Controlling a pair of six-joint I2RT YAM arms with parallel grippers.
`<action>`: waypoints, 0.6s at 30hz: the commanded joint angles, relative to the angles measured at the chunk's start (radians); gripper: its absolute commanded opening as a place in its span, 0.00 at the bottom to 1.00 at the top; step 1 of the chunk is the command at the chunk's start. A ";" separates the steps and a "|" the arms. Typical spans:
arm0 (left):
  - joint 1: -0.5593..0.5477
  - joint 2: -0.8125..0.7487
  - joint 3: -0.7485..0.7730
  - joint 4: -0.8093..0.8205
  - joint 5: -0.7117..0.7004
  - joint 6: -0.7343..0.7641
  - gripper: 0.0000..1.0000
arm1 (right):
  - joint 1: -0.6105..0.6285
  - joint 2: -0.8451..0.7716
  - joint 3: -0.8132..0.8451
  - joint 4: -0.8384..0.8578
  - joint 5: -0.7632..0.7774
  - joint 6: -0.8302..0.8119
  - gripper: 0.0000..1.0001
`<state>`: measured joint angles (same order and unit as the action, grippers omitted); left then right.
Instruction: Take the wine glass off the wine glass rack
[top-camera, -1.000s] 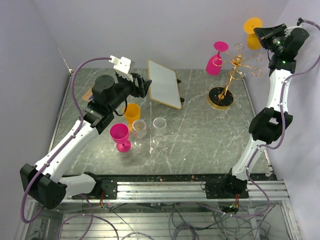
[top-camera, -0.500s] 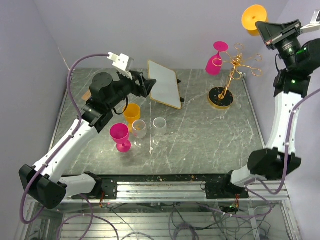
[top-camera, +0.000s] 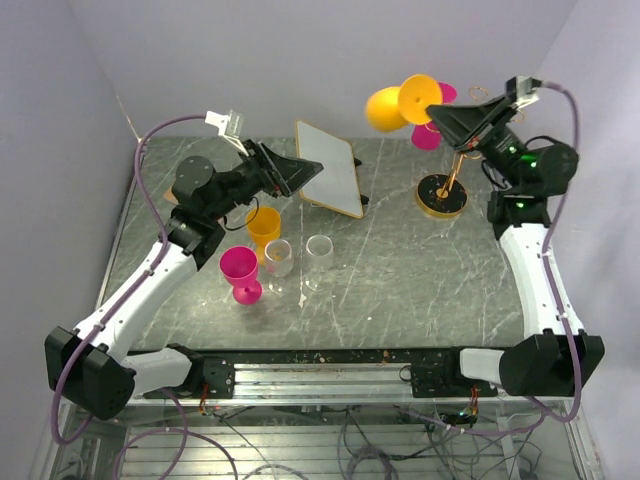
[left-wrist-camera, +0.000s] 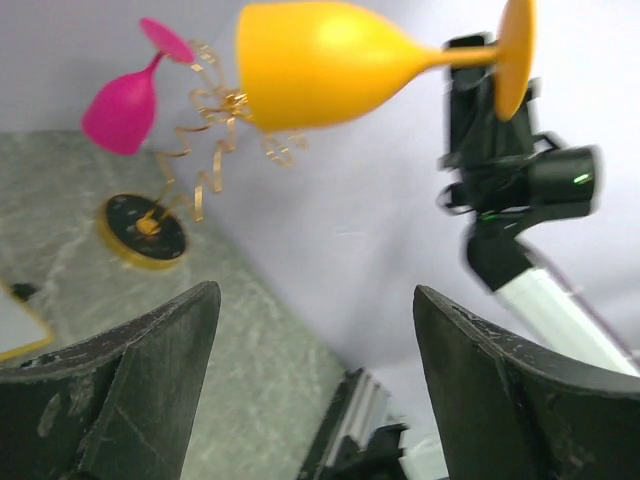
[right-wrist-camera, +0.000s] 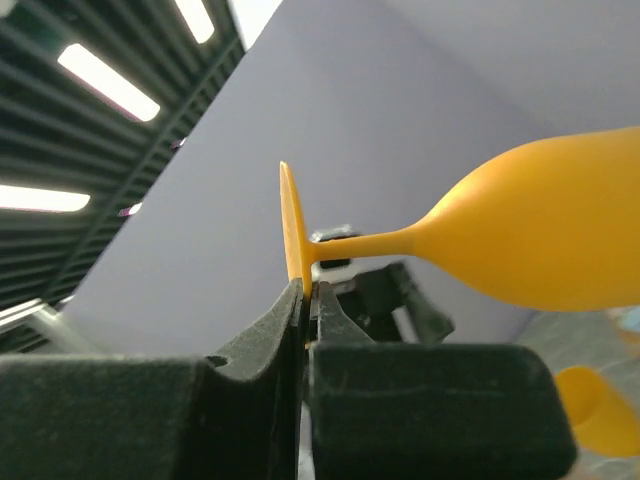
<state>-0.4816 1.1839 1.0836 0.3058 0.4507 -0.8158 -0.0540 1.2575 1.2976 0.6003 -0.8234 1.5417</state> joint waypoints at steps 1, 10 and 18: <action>0.037 -0.003 -0.014 0.221 0.096 -0.211 0.95 | 0.104 0.001 -0.068 0.411 0.018 0.346 0.00; 0.112 0.044 -0.052 0.528 0.139 -0.464 0.95 | 0.223 0.079 -0.103 0.747 0.076 0.678 0.00; 0.112 0.093 -0.037 0.821 0.220 -0.608 0.81 | 0.334 0.153 -0.119 0.826 0.104 0.735 0.00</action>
<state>-0.3756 1.2781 1.0180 0.9192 0.6071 -1.3361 0.2348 1.3834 1.1870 1.3270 -0.7467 2.0739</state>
